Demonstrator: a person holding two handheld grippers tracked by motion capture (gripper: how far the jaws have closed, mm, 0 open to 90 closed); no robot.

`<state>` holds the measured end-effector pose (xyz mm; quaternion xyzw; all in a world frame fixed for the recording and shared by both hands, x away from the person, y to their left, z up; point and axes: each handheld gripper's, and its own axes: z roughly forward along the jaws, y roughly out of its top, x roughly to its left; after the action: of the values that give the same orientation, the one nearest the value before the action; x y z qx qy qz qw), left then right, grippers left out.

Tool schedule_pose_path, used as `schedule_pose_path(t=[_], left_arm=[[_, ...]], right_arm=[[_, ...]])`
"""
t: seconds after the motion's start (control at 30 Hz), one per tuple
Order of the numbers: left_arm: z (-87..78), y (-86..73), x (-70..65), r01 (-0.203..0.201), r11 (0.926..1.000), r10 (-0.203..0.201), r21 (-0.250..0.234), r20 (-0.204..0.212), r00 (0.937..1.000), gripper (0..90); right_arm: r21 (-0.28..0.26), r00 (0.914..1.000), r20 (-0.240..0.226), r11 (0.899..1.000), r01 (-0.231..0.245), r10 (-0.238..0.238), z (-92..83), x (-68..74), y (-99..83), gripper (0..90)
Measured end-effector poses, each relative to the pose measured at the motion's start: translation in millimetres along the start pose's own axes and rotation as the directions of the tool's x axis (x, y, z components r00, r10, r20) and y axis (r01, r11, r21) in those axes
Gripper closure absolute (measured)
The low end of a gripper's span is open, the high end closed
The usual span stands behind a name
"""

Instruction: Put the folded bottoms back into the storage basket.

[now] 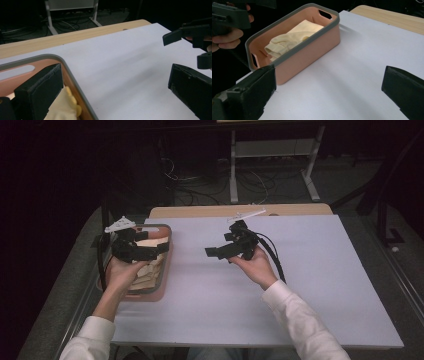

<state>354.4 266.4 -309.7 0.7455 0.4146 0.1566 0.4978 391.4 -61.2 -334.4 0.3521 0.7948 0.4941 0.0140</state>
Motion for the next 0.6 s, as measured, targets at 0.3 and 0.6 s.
schedule_pose_path(t=[0.3,0.6], left_arm=[[5.9,-3.7,-12.5,-0.016,0.9998,0.016,-0.011,0.029,0.9994,0.0],[10.9,-8.7,-24.9,-0.058,0.9983,0.058,0.0,0.04,0.9975,0.0]], right_arm=[[-0.015,0.9998,0.016,1.0,-0.014,0.014,-19.2,-12.6,-16.5,0.0],[-0.028,0.9987,0.031,0.999,-0.039,0.04,-33.9,-23.6,-31.7,0.0]])
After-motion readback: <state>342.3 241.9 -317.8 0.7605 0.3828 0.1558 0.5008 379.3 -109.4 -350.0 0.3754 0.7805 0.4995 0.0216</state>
